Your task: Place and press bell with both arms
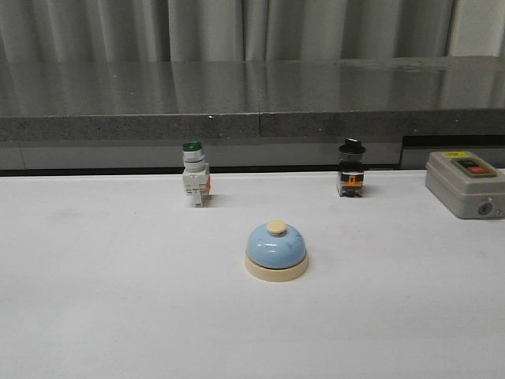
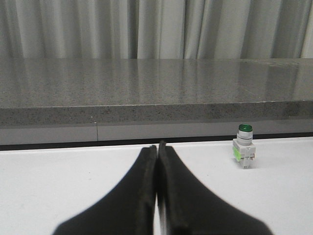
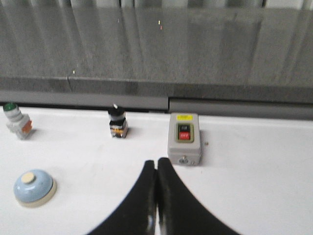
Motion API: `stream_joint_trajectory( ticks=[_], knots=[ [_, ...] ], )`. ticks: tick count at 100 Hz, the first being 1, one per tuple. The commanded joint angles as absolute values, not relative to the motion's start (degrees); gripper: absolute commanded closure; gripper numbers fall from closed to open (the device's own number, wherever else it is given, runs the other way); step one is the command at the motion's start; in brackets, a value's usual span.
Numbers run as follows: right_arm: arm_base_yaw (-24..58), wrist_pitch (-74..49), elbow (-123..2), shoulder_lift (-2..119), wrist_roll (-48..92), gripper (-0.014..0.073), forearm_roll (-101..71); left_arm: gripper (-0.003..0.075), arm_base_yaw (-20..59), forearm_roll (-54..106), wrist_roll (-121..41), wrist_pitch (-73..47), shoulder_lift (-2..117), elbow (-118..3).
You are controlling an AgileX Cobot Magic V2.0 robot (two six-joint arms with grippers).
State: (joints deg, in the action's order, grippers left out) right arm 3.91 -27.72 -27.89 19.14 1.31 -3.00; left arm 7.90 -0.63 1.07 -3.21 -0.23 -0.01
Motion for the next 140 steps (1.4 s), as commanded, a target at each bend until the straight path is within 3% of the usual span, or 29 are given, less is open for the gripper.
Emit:
stream_joint_trajectory(
  ticks=[1, 21, 70, 140],
  knots=[
    [3.41, -32.82, -36.17, 27.04, 1.57, 0.0654, -3.35, 0.0740, 8.35, -0.65, 1.43, 1.63, -1.94, 2.43],
    [3.41, -42.31, -45.34, 40.48, 1.57, 0.0654, -3.75, 0.0740, 8.35, -0.65, 1.43, 1.63, -1.94, 2.43],
    [4.35, -39.05, -46.28, 56.12, 1.63, 0.0654, -7.18, 0.0739, 8.35, -0.65, 1.43, 1.63, -1.94, 2.43],
    [25.85, -35.24, -66.73, 90.43, 1.63, 0.0654, -7.23, 0.0739, 8.35, -0.65, 1.43, 1.63, -1.94, 2.43]
  ],
)
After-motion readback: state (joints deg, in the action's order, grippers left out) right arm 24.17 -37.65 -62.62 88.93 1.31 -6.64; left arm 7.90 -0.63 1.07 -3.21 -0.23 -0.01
